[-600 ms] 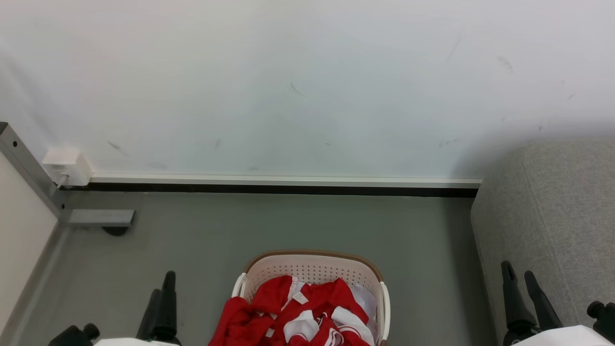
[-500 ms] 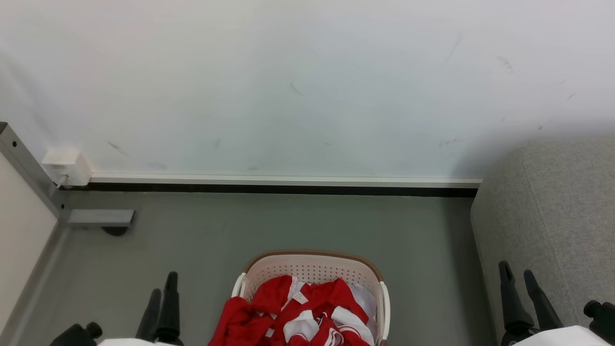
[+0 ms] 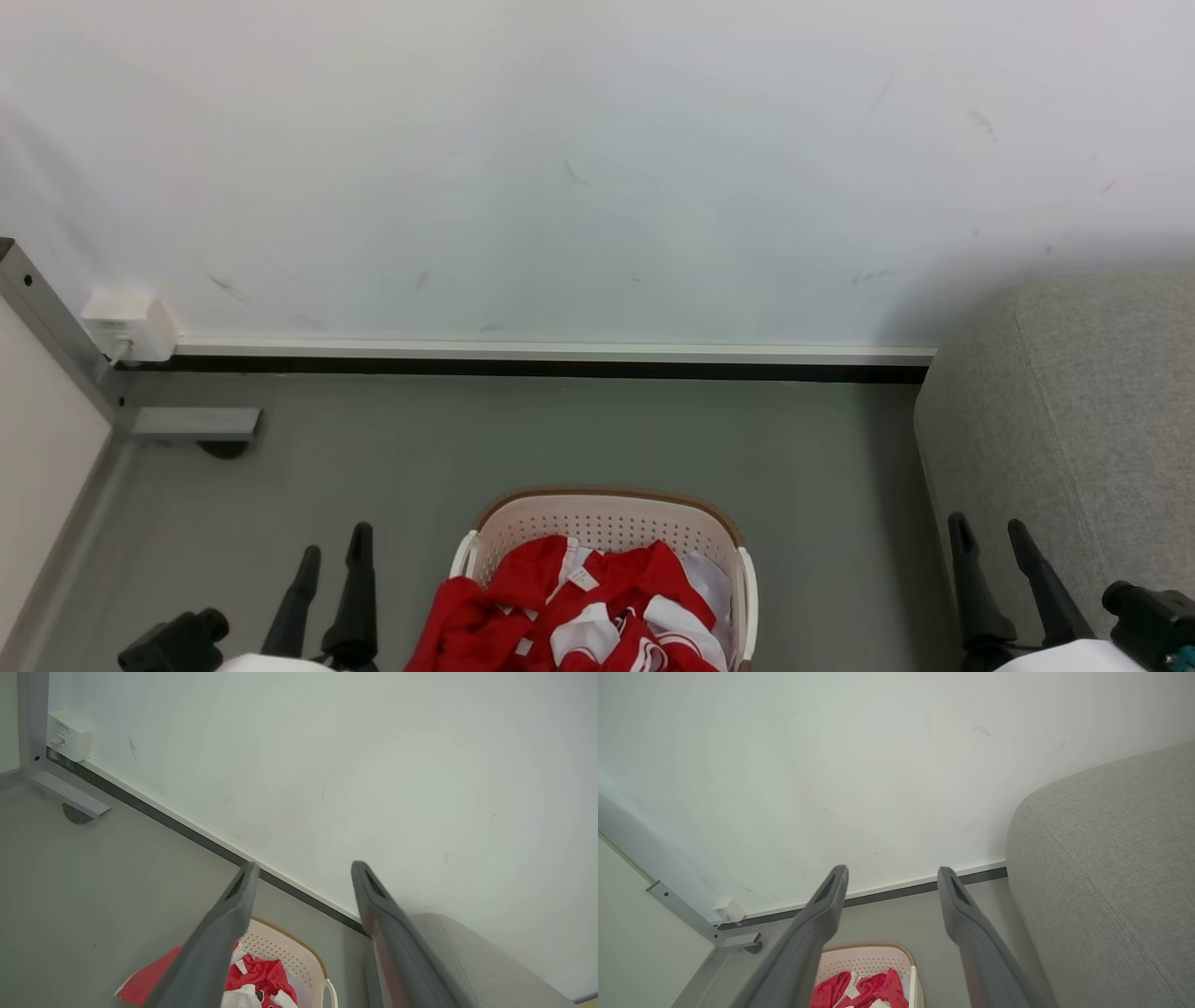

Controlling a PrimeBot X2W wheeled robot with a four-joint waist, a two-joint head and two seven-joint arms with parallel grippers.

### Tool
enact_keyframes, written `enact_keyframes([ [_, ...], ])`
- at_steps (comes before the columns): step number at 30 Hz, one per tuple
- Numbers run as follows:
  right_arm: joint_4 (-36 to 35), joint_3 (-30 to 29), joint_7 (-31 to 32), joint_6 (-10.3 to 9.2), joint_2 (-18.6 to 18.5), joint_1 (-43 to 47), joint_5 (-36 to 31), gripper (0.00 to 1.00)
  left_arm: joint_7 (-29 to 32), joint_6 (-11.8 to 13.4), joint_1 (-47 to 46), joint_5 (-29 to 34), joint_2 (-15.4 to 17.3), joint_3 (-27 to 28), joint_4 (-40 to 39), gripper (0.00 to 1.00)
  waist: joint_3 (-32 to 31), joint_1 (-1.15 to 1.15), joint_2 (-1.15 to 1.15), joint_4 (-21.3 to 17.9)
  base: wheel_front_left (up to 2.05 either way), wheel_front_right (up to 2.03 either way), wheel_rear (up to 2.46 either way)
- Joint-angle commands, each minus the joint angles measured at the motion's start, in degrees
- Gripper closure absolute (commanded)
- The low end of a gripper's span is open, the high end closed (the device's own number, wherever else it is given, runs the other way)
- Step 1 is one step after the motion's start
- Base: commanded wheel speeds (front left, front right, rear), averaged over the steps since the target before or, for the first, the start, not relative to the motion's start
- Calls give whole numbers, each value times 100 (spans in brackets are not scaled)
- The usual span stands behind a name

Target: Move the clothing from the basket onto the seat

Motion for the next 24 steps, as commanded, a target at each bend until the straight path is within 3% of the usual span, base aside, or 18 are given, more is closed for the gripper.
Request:
enact_keyframes([
  [1, -22, 28, -63, -6, -80, -6, -227, 0, -85, 10, 27, 236, 64, -10, -102, 0, -3, 0, 0, 6, 0, 0, 0],
  [24, -46, 85, -393, -8, -51, 55, -1652, 0, -422, 118, 158, 1618, 207, -227, -257, 0, 14, 0, 0, -11, 0, 0, 0],
])
